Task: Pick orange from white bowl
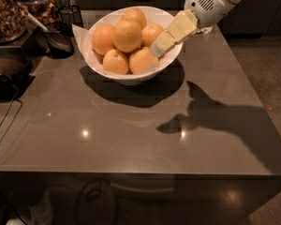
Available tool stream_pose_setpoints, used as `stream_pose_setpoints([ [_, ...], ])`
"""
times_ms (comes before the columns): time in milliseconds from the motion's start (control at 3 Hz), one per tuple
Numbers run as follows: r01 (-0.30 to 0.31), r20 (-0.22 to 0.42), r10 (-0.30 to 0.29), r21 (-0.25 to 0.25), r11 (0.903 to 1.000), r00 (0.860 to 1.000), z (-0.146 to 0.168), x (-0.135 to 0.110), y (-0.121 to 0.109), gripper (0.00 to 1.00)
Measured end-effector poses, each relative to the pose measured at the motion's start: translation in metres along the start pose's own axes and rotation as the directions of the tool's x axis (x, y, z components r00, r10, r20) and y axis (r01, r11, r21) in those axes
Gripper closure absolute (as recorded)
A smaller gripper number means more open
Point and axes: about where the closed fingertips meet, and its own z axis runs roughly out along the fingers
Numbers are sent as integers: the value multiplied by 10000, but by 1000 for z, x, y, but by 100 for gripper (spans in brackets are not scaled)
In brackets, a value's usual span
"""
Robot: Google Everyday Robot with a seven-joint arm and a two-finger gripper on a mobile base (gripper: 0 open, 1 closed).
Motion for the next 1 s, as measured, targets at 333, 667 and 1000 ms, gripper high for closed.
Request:
stream_pose_setpoints([
  [333, 223, 204, -223, -7, 9998, 9995, 3, -12, 3, 0],
  [667, 1155, 220, -1159, 163, 9932, 9930, 10, -67, 24, 0],
  [1000, 1231, 224, -1234, 127, 9923, 9921, 13, -71, 26, 0],
])
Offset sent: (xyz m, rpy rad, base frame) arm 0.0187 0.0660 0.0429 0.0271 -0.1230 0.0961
